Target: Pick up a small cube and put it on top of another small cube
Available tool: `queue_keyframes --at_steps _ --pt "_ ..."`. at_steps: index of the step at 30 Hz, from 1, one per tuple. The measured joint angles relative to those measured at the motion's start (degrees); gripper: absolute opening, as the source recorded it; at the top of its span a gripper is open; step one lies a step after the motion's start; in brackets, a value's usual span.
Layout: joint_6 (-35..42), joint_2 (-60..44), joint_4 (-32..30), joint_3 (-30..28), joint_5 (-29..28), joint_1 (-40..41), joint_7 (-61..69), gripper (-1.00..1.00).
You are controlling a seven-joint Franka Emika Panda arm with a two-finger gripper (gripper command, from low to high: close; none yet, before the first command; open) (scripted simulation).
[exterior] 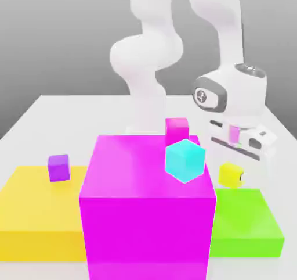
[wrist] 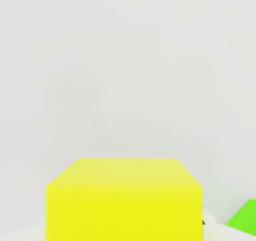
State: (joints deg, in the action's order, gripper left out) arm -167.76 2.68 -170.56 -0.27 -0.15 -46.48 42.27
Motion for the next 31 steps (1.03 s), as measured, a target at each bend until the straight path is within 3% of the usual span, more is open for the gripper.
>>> queue_keyframes --at_steps 23,27,28,31 --pt "56.0 39.5 16.6 -5.5 -3.9 26.9 -32.5 -1.00" --pt "51.1 38.9 12.3 -6.3 -4.6 28.5 -34.0 -1.00" --pt "48.9 38.2 10.8 -6.5 -4.7 28.6 -34.0 1.00" --pt "48.9 38.2 10.8 -6.5 -4.7 28.6 -34.0 1.00"
